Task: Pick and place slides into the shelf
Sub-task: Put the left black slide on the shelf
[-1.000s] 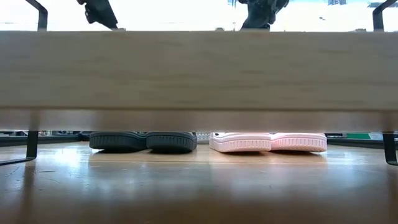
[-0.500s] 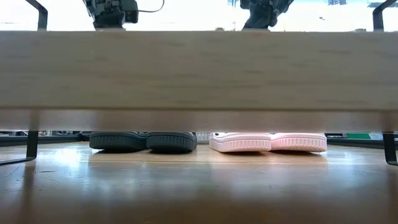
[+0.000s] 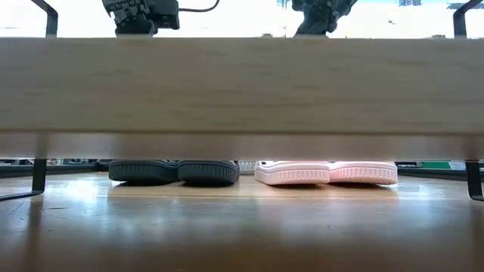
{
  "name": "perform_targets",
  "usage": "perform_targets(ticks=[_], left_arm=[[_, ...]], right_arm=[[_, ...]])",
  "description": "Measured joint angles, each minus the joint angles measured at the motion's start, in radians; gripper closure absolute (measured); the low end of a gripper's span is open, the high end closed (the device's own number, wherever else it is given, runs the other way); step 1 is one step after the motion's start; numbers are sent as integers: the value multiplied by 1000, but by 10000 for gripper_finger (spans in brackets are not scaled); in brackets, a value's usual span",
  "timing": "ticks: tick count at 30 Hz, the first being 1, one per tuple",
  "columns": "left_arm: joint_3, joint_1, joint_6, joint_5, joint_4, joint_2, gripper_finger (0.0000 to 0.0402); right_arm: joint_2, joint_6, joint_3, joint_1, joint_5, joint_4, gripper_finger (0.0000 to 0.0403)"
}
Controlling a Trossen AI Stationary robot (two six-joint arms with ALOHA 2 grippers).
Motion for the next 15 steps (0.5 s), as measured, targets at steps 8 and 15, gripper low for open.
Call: perform_targets(ticks=[8,15], left_arm=[[0,234,156,317,-1,6,257],[2,465,276,680,-9,126,257]], right_arm=[[0,6,0,2,-2,0,250],[0,52,0,2,-5,-1,250]])
